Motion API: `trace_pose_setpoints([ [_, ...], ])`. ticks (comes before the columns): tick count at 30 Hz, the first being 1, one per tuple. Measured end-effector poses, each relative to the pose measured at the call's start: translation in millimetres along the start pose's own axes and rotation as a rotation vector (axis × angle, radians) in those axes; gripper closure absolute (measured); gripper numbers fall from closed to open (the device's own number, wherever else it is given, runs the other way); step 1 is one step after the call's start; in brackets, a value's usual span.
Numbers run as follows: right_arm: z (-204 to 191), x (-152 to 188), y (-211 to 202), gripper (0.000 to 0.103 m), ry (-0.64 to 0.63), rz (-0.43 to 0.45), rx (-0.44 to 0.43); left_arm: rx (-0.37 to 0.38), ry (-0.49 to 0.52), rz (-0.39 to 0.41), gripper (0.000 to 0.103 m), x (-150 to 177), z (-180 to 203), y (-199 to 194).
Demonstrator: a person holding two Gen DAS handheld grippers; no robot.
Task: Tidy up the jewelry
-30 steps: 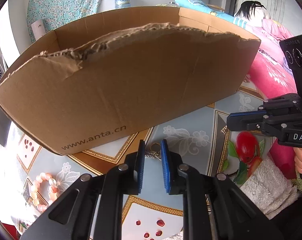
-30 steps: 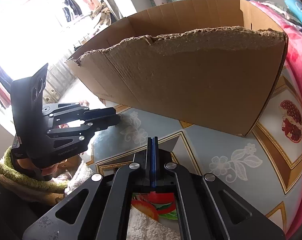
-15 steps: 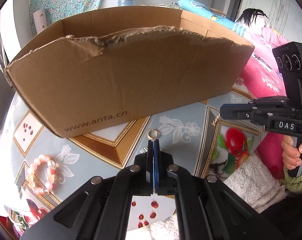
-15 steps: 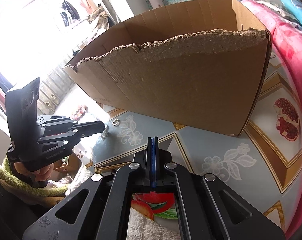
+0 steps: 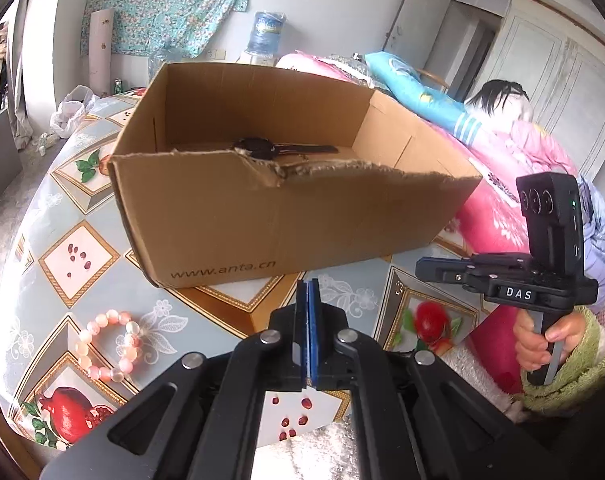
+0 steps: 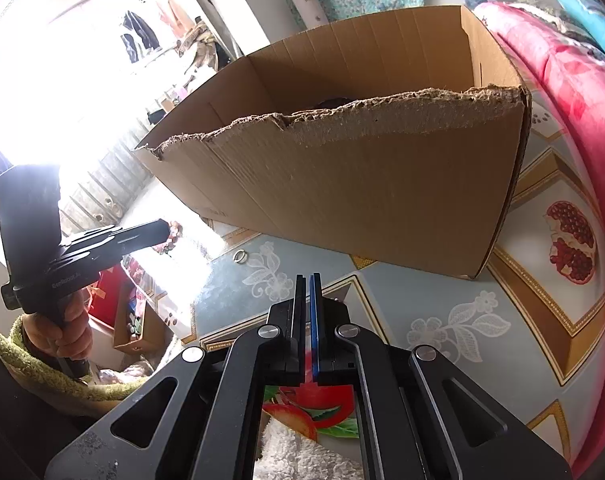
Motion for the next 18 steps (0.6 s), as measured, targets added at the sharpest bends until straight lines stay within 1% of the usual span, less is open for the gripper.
trace_pose_setpoints([
  [3, 3, 0, -2, 0.099, 0.008, 0.002, -0.001, -0.006, -0.007, -0.005, 0.102, 1, -2, 1],
  [7, 3, 1, -1, 0.098, 0.021, -0.008, 0.007, 0.004, -0.016, -0.01, 0.102, 0, -2, 6],
  [11, 0, 2, -3, 0.092, 0.02, 0.009, 0.011, 0.016, -0.017, -0.025, 0.102, 1, 0, 12],
  [16, 3, 4, -5, 0.09, 0.037, 0.012, 0.01, 0.016, 0.0, -0.023, 0.102, -3, 5, 15],
  [18, 5, 4, -6, 0.087, 0.039, 0.015, 0.008, 0.012, 0.002, -0.023, 0.102, -3, 7, 16],
])
Point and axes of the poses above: each gripper's, at about its wrist camera, not at the fingertips, and y roughly the way its jaws point, z to its right, x to its underside, the point moved 6 cm from there along y, roughly the way its jaws point, and after that the axes turned 9 degrees about y, right-handed, at the moved point
